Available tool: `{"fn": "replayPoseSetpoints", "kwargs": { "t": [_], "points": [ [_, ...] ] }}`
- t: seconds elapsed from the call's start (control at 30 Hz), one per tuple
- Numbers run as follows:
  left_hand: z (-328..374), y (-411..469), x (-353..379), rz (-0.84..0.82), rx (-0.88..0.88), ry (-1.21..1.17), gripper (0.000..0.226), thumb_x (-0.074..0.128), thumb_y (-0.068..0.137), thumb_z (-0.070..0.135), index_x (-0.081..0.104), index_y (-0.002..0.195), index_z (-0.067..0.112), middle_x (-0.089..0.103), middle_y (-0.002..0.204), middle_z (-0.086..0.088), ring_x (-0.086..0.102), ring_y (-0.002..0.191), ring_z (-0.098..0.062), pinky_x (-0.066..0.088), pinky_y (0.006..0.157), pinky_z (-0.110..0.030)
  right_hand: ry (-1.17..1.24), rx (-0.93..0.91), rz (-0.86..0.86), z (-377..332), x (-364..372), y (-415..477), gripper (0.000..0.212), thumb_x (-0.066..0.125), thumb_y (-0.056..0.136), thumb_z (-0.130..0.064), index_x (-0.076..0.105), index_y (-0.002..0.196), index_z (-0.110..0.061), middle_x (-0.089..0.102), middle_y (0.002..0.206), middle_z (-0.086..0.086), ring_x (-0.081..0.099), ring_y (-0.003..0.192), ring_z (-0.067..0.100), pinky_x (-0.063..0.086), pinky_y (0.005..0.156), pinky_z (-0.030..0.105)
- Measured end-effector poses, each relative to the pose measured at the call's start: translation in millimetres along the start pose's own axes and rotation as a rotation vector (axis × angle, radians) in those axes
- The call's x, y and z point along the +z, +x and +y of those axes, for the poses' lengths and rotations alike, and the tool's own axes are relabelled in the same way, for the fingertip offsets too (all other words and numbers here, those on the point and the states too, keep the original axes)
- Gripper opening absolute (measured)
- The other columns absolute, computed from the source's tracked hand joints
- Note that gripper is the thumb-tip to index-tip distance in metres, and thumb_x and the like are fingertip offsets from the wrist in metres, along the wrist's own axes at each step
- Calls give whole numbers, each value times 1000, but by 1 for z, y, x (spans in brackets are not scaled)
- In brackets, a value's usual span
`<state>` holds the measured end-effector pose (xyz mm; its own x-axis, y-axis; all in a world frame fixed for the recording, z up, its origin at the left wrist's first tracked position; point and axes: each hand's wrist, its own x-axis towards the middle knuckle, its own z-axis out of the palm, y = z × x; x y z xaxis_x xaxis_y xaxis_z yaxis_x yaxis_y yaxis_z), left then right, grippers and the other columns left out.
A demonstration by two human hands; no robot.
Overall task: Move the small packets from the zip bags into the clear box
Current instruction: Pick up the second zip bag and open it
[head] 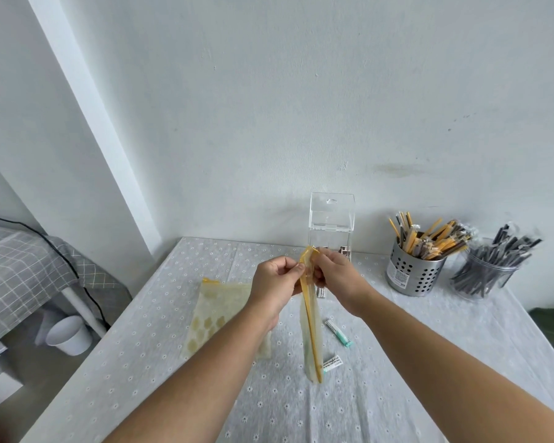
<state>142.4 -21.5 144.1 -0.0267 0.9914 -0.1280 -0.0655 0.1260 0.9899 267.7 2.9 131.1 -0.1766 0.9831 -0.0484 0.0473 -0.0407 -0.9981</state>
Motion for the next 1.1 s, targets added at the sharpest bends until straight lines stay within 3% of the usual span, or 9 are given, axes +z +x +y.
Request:
{"fn": "replayPoseSetpoints", "kwargs": {
  "t": [0.17, 0.3, 0.43, 0.53, 0.6, 0.7, 0.8, 0.87, 1.1],
  "points": [
    [2, -2, -1, -6, -38, -53, 21, 58, 90, 3, 63, 70, 6, 64, 65, -5, 65, 53, -7, 54, 51, -19, -463, -66, 63, 2, 4, -4, 25, 44, 93, -20, 50, 73, -7, 45, 65, 5, 42, 61, 17, 37, 60, 31],
    [2, -3, -2, -17, -95, -98, 21, 57, 91, 6, 64, 72, 8, 65, 68, -7, 65, 55, -9, 54, 51, -21, -518, -133, 135, -2, 9, -10, 29, 42, 94, -15, 43, 65, -12, 40, 59, -1, 35, 55, 12, 30, 53, 29],
    [6, -1, 2, -29, -107, -239, 20, 54, 92, 3, 62, 74, 3, 67, 58, -5, 66, 52, -14, 55, 51, -22, 69, -34, 106, -4, 17, -11, 31, 36, 97, -8, 47, 68, -11, 40, 56, -1, 37, 50, 10, 35, 49, 20],
    [7, 1, 3, -29, -118, -455, 20, 50, 93, 0, 58, 74, 2, 69, 58, -5, 66, 53, -11, 55, 53, -19, 534, 84, 90, -5, 16, -4, 25, 34, 92, -7, 50, 74, -7, 41, 63, 8, 43, 57, 18, 41, 52, 24],
    [7, 3, 0, -52, -109, -503, 20, 50, 92, 1, 58, 74, 3, 71, 66, -6, 67, 59, -11, 56, 56, -18, 603, 123, 113, -5, 11, -3, 27, 34, 91, -9, 48, 69, -8, 39, 62, 9, 42, 54, 18, 40, 48, 25],
    [8, 3, -5, -50, -89, -417, 19, 55, 91, 4, 60, 73, 4, 68, 66, -5, 65, 59, -9, 55, 56, -18, 315, 43, 68, -4, 6, -7, 32, 37, 97, -11, 41, 65, -11, 33, 51, 2, 34, 49, 17, 34, 50, 25],
    [8, 3, -7, -5, -74, -348, 18, 58, 90, 5, 60, 72, 5, 65, 59, -3, 62, 57, -12, 55, 54, -20, -131, -46, 24, -3, 4, -14, 31, 52, 93, -23, 47, 64, -13, 43, 44, -7, 41, 50, 15, 36, 55, 28],
    [9, 3, -8, 9, -51, -310, 17, 59, 89, 7, 59, 72, 5, 62, 63, -7, 61, 64, -18, 58, 58, -24, -290, -65, 4, -3, 7, -17, 36, 51, 93, -24, 51, 58, -15, 48, 46, -3, 44, 49, 14, 38, 57, 29],
    [8, -4, -5, -1, 43, 228, 18, 63, 89, 24, 58, 76, 11, 64, 71, -2, 62, 55, -6, 50, 48, -22, -313, -77, 124, -9, 10, -16, 42, 44, 96, -18, 45, 54, -17, 47, 48, -1, 41, 48, 14, 36, 58, 30]
  ]
}}
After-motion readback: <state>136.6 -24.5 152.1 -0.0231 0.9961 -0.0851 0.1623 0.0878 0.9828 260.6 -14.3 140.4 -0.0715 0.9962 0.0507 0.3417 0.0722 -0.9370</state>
